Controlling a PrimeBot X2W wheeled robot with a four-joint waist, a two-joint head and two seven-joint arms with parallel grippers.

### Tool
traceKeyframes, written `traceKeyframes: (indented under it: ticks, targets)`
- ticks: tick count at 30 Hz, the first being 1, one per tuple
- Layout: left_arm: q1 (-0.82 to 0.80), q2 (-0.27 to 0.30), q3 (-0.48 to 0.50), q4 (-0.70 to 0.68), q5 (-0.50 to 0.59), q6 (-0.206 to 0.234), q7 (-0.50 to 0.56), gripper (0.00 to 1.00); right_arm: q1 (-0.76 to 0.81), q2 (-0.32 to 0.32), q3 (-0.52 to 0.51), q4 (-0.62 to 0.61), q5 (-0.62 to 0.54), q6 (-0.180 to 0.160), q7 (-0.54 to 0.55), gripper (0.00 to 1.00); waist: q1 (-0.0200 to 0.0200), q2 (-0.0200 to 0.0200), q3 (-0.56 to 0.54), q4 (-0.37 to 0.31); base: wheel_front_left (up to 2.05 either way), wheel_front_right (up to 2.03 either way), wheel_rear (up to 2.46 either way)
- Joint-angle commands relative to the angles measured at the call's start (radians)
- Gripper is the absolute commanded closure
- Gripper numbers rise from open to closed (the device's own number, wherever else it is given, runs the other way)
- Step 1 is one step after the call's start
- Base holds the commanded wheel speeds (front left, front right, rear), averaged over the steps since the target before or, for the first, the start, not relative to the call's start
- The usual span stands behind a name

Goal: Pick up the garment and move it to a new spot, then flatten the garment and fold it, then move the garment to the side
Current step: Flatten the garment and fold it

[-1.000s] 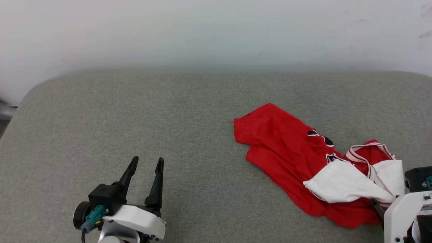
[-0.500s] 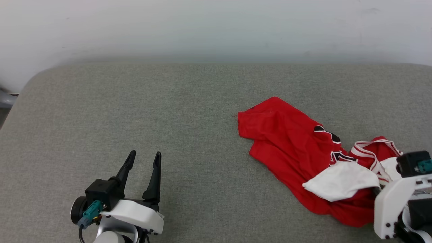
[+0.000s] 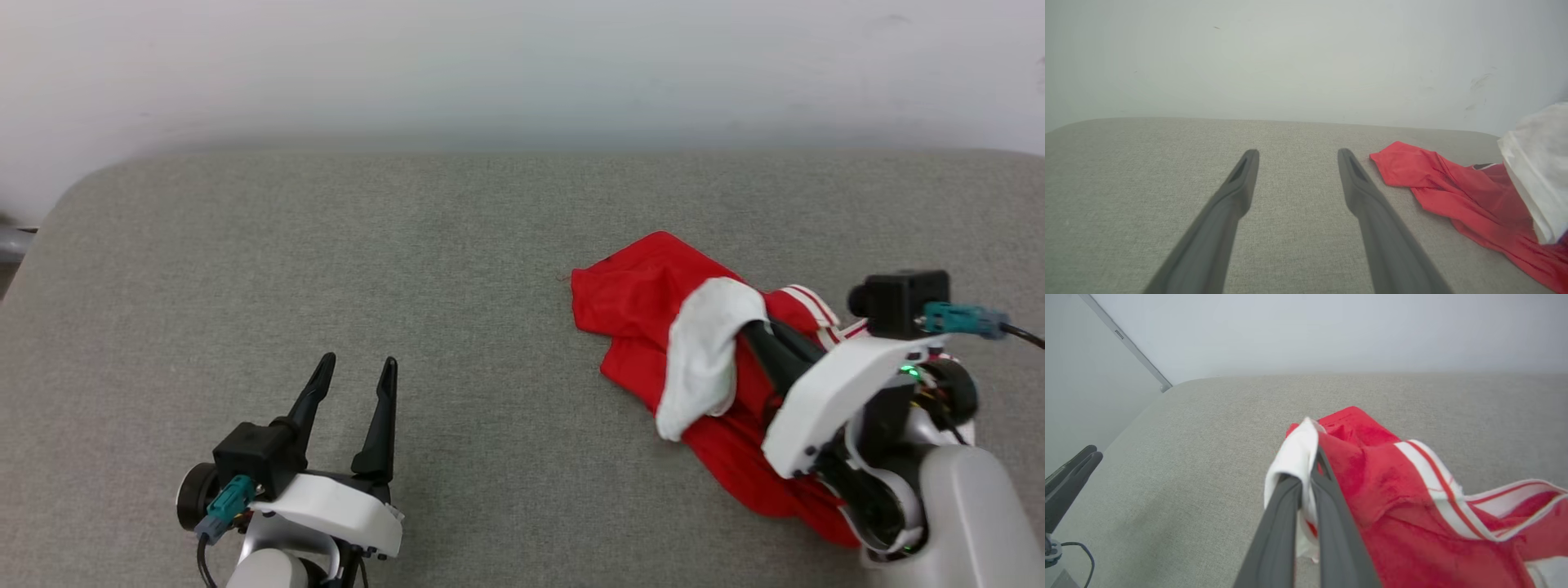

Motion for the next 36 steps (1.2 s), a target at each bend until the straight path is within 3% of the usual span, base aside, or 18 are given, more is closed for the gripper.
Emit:
traceKeyframes:
  ticks: [1,8,16,17,18,20,28,36]
  targets:
    - [-0.009,-0.002,-0.005,0.003,0.002,-0.004,-0.002,0.0,-0.022,0.006,0.028,0.012,0.026,-0.001,-0.028,1.0,-0.0001,-0.0001,0.001,0.008,0.0,0.0,0.0]
    - [-0.019,-0.005,-0.015,0.01,-0.004,-0.007,-0.002,0.0,-0.052,0.006,0.293,0.133,0.169,-0.001,-0.119,1.0,-0.0001,-0.0001,0.022,0.041,0.0,0.0,0.0]
    - [-0.03,-0.012,-0.019,0.024,-0.007,-0.005,-0.002,0.0,-0.025,0.006,0.505,0.341,0.207,-0.001,-0.16,1.0,-0.0001,-0.0001,0.046,0.058,0.0,0.0,0.0]
    - [-0.031,-0.014,-0.019,0.026,-0.007,-0.006,-0.002,0.0,-0.025,0.006,0.521,0.367,0.206,-0.001,-0.172,0.83,-0.0001,-0.0001,0.046,0.058,0.0,0.0,0.0]
    - [-0.031,-0.015,-0.019,0.027,-0.007,-0.006,-0.002,0.0,-0.032,0.006,0.532,0.391,0.199,-0.001,-0.186,0.6,-0.0001,-0.0001,0.047,0.058,0.0,0.0,0.0]
    - [-0.033,-0.018,-0.019,0.029,-0.007,-0.006,-0.002,0.0,-0.045,0.007,0.55,0.419,0.212,-0.001,-0.226,0.0,-0.0001,-0.0001,0.047,0.058,0.0,0.0,0.0]
    - [-0.02,-0.023,-0.015,0.044,-0.005,-0.009,-0.002,0.0,-0.077,0.006,0.55,0.415,0.172,-0.001,-0.411,0.0,-0.0001,-0.0001,0.022,0.054,0.0,0.0,0.0]
    - [0.018,-0.026,-0.013,0.052,0.001,-0.002,-0.002,0.0,-0.012,-0.006,0.461,0.284,0.051,-0.001,-0.501,0.0,-0.0001,-0.0001,-0.033,0.04,0.0,0.0,0.0]
